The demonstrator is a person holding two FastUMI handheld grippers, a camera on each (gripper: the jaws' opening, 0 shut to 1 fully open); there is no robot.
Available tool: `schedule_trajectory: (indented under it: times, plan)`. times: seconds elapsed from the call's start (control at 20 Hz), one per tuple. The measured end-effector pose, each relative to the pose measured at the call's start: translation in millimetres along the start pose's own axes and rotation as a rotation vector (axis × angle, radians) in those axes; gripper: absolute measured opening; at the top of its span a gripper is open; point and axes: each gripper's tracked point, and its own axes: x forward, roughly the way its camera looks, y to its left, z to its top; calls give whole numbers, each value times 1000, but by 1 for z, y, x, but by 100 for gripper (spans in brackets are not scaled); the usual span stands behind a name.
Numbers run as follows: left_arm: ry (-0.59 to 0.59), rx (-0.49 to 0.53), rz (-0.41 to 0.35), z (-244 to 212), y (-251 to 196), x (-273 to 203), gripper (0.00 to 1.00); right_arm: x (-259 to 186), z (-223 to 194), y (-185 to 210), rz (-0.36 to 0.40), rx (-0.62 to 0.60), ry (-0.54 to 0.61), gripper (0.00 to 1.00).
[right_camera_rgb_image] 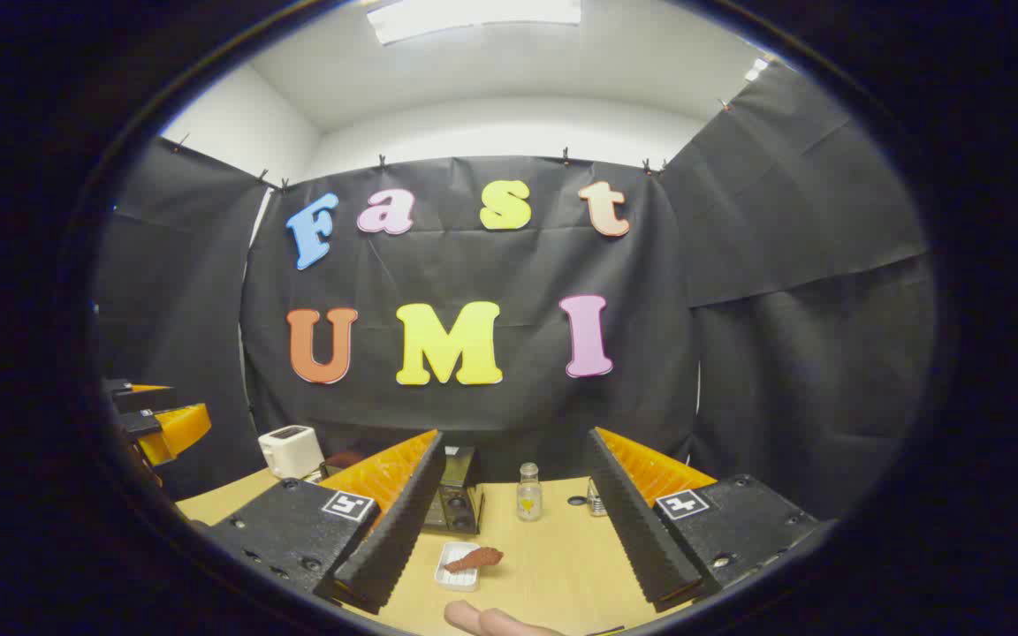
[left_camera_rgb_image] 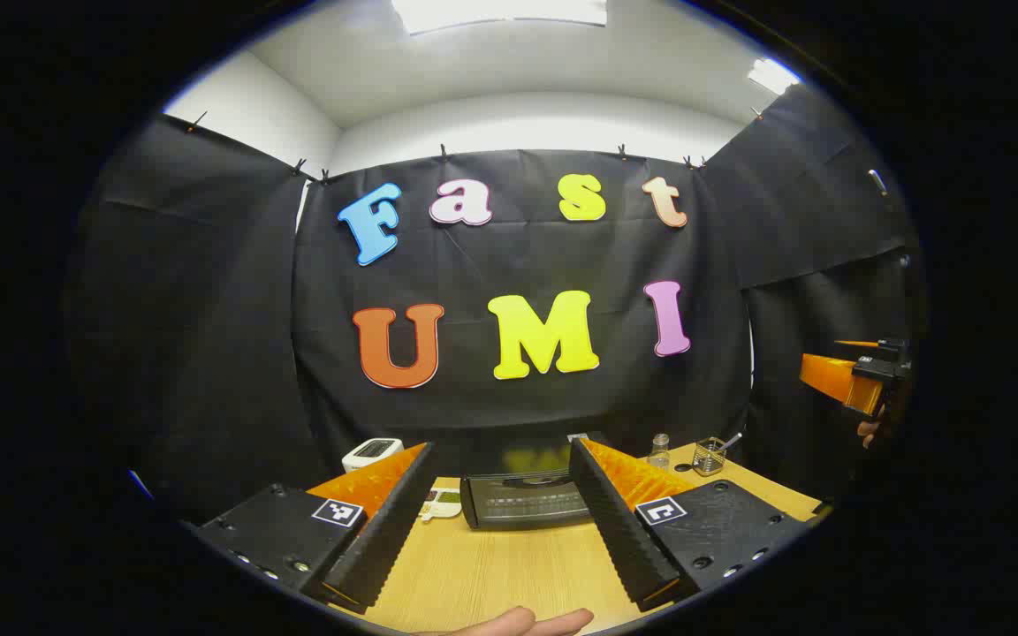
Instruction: Open the electric oven with the left hand, put the food in, and close the electric oven.
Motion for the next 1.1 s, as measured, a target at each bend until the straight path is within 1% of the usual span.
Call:
schedule_trajectory:
  times: [0.1, 0.3, 0.35, 0.4, 0.45, 0.6, 0.65, 0.8, 0.85, 1.0, 1.05, 1.1]
  plan:
    - [-8, 4, 8, -1, -1, 1, 96, 0, -2, 0, 3, 5, 0, 100]
    - [-11, 11, 2, -10, -2, 4, 96, 4, -10, 6, 40, 16, -12, 100]
    - [-12, 8, 3, -12, -1, 3, 96, 5, -12, 7, 50, 21, -10, 96]
    - [-13, 1, 3, -13, 2, 6, 96, 7, -16, 7, 59, 27, -9, 96]
    - [-13, -5, 2, -15, 2, 8, 96, 10, -17, 7, 66, 35, -12, 100]
    - [-22, 4, 2, -16, 8, 17, 96, 20, -11, 5, 70, 40, -45, 100]
    - [-25, 1, 10, -17, 12, 20, 96, 26, -12, 3, 62, 31, -47, 96]
    - [-31, -37, 6, -18, 14, 38, 96, 43, -12, 4, 55, 29, -49, 96]
    - [-31, -44, 7, -18, 16, 47, 96, 50, -10, 6, 59, 31, -52, 100]
    - [-17, -53, 17, -21, 22, 79, 96, 69, -12, 10, 71, 22, -53, 100]
    - [-8, -56, 14, -24, 19, 92, 96, 74, -13, 12, 82, 18, -49, 96]
    - [4, -60, 5, -28, 16, 105, 96, 80, -14, 13, 92, 13, -46, 100]
